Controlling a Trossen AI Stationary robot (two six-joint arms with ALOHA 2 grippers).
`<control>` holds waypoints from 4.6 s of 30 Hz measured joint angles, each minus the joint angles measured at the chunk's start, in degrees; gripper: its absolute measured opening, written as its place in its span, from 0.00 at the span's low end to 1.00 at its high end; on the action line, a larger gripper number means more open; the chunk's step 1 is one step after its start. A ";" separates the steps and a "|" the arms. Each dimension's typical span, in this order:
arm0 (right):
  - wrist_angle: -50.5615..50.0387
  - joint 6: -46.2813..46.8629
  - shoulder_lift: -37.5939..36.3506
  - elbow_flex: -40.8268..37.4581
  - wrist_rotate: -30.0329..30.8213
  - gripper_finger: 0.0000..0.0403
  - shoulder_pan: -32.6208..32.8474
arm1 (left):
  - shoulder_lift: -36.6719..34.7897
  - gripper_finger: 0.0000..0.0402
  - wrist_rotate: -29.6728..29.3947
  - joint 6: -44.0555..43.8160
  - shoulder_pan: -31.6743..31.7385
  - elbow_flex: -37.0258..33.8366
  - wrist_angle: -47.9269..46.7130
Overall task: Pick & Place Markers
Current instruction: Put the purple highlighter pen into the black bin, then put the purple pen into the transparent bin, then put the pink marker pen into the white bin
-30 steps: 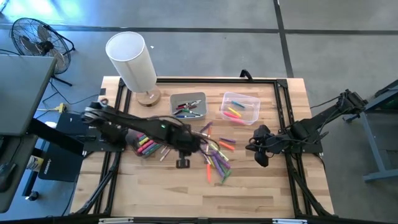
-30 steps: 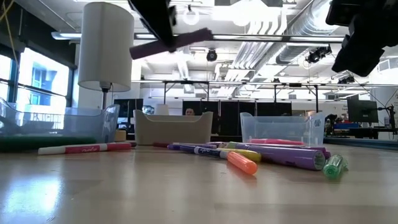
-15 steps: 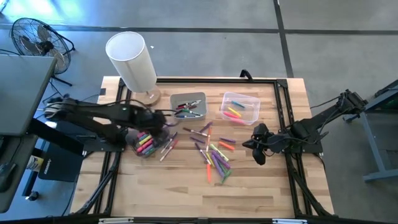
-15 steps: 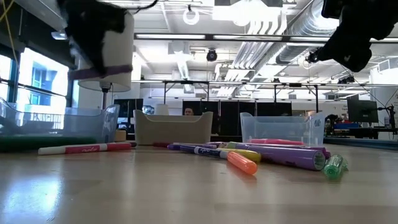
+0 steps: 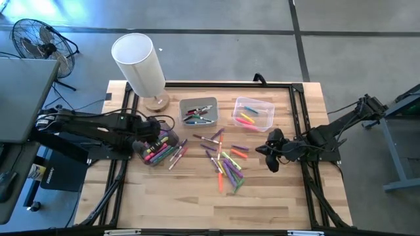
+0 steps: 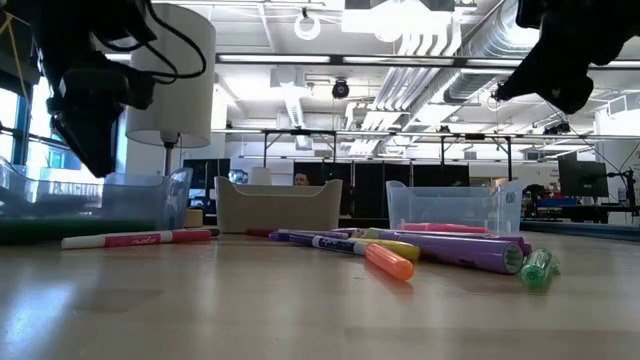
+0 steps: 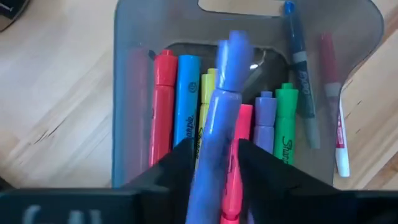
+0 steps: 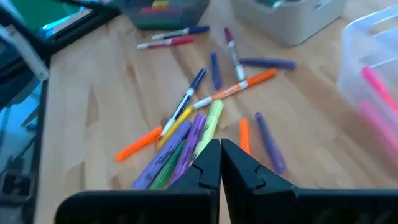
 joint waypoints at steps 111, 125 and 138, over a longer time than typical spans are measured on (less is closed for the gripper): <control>-29.16 -28.22 30.85 23.91 -19.10 0.32 -51.65 | 14.37 0.38 -3.65 2.28 -1.30 17.49 19.90; -35.41 -18.68 17.03 23.91 -19.72 0.27 -40.70 | 37.02 0.38 -2.81 -14.39 -8.56 40.50 -2.72; -34.23 -10.30 9.17 23.96 -14.33 0.16 -21.25 | 51.01 0.38 5.71 -18.56 -11.72 42.09 -6.97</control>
